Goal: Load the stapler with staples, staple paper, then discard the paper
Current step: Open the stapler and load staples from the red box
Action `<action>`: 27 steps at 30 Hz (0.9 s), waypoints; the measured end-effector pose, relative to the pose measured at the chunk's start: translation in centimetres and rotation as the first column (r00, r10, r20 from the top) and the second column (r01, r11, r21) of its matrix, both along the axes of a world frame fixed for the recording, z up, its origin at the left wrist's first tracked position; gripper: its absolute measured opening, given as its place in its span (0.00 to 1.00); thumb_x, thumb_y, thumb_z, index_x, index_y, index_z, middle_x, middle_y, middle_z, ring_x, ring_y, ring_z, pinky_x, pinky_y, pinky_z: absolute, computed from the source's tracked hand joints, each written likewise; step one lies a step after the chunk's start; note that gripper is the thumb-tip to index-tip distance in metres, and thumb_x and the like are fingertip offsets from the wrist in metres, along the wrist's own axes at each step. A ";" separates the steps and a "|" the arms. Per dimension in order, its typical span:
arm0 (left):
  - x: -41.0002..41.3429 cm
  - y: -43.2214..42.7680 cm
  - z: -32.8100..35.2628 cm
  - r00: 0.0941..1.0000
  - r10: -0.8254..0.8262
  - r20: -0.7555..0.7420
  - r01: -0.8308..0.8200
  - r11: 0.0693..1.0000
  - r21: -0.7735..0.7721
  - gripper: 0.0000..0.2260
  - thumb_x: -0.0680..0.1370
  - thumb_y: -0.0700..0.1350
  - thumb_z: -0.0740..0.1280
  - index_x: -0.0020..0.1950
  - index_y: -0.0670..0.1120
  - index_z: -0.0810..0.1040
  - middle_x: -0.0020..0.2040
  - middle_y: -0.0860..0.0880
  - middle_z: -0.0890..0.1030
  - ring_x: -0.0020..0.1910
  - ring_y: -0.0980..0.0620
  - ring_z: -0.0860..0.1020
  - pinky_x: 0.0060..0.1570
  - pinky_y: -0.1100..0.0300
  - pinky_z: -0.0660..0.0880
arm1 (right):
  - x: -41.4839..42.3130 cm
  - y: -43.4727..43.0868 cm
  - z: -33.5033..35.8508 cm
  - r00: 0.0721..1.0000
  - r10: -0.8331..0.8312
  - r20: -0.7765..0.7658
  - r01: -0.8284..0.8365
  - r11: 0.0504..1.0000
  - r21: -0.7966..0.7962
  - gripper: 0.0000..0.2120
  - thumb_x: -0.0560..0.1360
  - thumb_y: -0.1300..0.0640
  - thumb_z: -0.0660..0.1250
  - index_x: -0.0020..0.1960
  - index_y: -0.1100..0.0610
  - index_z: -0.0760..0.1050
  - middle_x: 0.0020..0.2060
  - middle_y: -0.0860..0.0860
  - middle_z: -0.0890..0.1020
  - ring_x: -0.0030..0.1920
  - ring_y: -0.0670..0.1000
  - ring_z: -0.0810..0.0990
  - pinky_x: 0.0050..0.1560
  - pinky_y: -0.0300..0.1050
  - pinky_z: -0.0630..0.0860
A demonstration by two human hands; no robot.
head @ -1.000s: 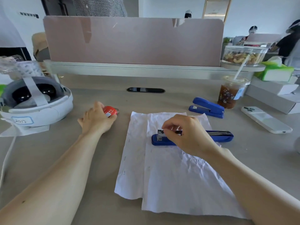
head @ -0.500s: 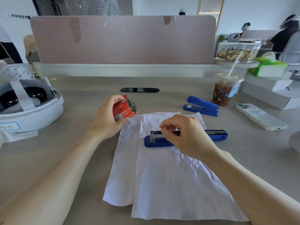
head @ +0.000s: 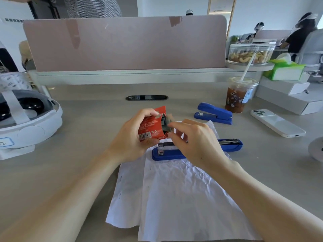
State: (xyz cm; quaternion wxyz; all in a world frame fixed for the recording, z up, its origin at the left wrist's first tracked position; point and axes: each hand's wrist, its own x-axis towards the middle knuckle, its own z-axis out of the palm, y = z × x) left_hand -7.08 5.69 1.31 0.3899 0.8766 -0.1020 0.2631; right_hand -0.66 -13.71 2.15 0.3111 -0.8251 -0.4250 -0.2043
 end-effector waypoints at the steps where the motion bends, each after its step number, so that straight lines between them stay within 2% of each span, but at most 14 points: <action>1: 0.0 0.0 0.0 1.000 -0.002 0.000 0.002 1.000 -0.006 0.27 0.69 0.49 0.75 0.65 0.51 0.70 0.62 0.52 0.76 0.60 0.50 0.77 0.52 0.49 0.80 | 0.0 0.0 0.0 1.000 -0.016 0.008 0.016 1.000 -0.004 0.08 0.77 0.50 0.65 0.52 0.50 0.81 0.36 0.47 0.80 0.34 0.51 0.78 0.36 0.50 0.78; 9: 0.0 -0.1 -0.1 1.000 -0.016 -0.025 0.015 1.000 -0.027 0.27 0.68 0.47 0.76 0.64 0.54 0.69 0.63 0.51 0.75 0.60 0.51 0.77 0.52 0.48 0.80 | 0.0 0.2 -0.1 0.999 -0.048 0.010 0.048 0.999 -0.003 0.08 0.75 0.50 0.66 0.51 0.48 0.80 0.36 0.46 0.80 0.33 0.50 0.78 0.35 0.49 0.79; 13: 0.0 -0.1 0.0 0.999 -0.010 -0.035 0.010 1.000 -0.011 0.28 0.68 0.47 0.76 0.64 0.57 0.68 0.63 0.53 0.75 0.61 0.53 0.76 0.53 0.47 0.79 | 0.0 -0.3 0.2 0.998 -0.063 0.010 0.062 0.997 0.049 0.11 0.72 0.51 0.68 0.55 0.44 0.80 0.35 0.46 0.79 0.31 0.50 0.77 0.33 0.46 0.77; 15: -0.1 -0.1 0.0 0.999 -0.013 -0.039 0.013 1.000 -0.012 0.28 0.68 0.47 0.76 0.64 0.57 0.68 0.63 0.54 0.75 0.60 0.53 0.76 0.53 0.47 0.79 | 0.0 -0.3 0.3 0.998 -0.065 0.006 0.065 0.998 0.006 0.11 0.73 0.50 0.68 0.55 0.43 0.80 0.36 0.45 0.79 0.31 0.49 0.77 0.33 0.45 0.77; 21: -0.2 -0.2 0.1 0.999 -0.028 -0.034 0.027 0.999 -0.022 0.28 0.68 0.46 0.76 0.64 0.56 0.69 0.63 0.55 0.75 0.60 0.54 0.77 0.52 0.49 0.80 | 0.1 0.0 0.2 0.993 -0.079 0.083 0.081 0.996 -0.026 0.04 0.73 0.52 0.70 0.47 0.48 0.82 0.36 0.48 0.77 0.30 0.52 0.75 0.29 0.45 0.72; 24: -0.2 -0.3 0.0 0.998 -0.034 -0.050 0.033 0.999 -0.038 0.28 0.69 0.45 0.76 0.64 0.56 0.69 0.62 0.55 0.75 0.61 0.53 0.76 0.52 0.48 0.80 | 0.0 0.2 0.3 0.990 -0.089 0.112 0.095 0.994 -0.049 0.04 0.73 0.52 0.71 0.45 0.51 0.83 0.37 0.48 0.78 0.29 0.52 0.75 0.28 0.42 0.70; 27: -0.2 -0.2 0.0 0.997 -0.046 -0.063 0.044 0.998 -0.039 0.28 0.69 0.45 0.76 0.65 0.55 0.69 0.62 0.56 0.75 0.61 0.53 0.76 0.51 0.48 0.80 | 0.0 0.5 0.5 0.997 -0.078 -0.008 0.078 0.996 -0.043 0.03 0.73 0.53 0.70 0.45 0.50 0.80 0.40 0.46 0.77 0.31 0.49 0.76 0.32 0.45 0.75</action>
